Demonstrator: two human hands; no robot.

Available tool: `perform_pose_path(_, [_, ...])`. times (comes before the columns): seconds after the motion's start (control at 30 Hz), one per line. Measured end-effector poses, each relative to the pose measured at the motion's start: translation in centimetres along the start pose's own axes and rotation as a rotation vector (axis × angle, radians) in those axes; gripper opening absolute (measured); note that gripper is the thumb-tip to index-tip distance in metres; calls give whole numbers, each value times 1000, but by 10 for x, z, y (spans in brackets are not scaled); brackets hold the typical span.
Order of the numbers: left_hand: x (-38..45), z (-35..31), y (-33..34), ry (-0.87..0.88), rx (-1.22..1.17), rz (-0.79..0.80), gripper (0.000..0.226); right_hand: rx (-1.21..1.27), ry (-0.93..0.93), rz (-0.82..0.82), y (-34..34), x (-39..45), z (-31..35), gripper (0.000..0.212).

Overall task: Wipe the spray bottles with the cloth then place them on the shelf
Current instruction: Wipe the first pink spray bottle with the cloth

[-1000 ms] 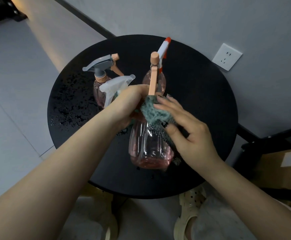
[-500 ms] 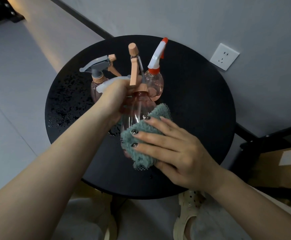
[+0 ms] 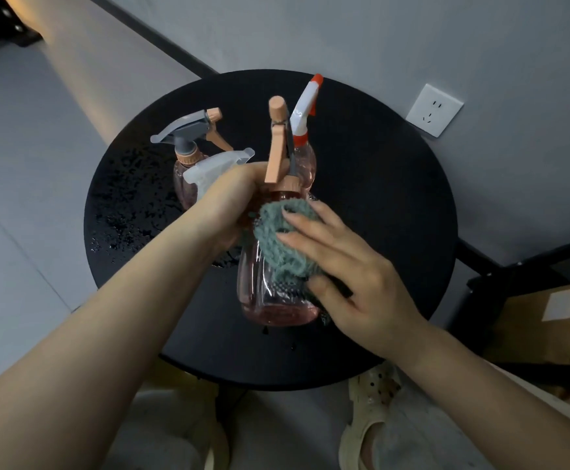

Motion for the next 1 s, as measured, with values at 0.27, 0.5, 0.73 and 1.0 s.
perform_pose_path(0.27, [5,-3,-5,44,-37,-64,53,-224,-429,122,3,-9,12,34])
perform_pose_path(0.5, [3,3,0,23,42,-14,24,29,77,6,2,3,-5,48])
perform_pose_path(0.73, [1,1,-1,55,91,-27,20,112,190,-46,4,1,-6,48])
perform_pose_path(1.0, [8,-4,-9,67,-22,-157,50,-245,-398,123,8,-11,15,31])
Point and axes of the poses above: each hand's wrist, its own x-axis towards the middle knuckle, its own y-axis out of the palm, z = x × y, the point moved 4 cm from there along x, towards the middle knuckle, and after that the axes turned 12 degrees about -z, right-handed, at the moved point
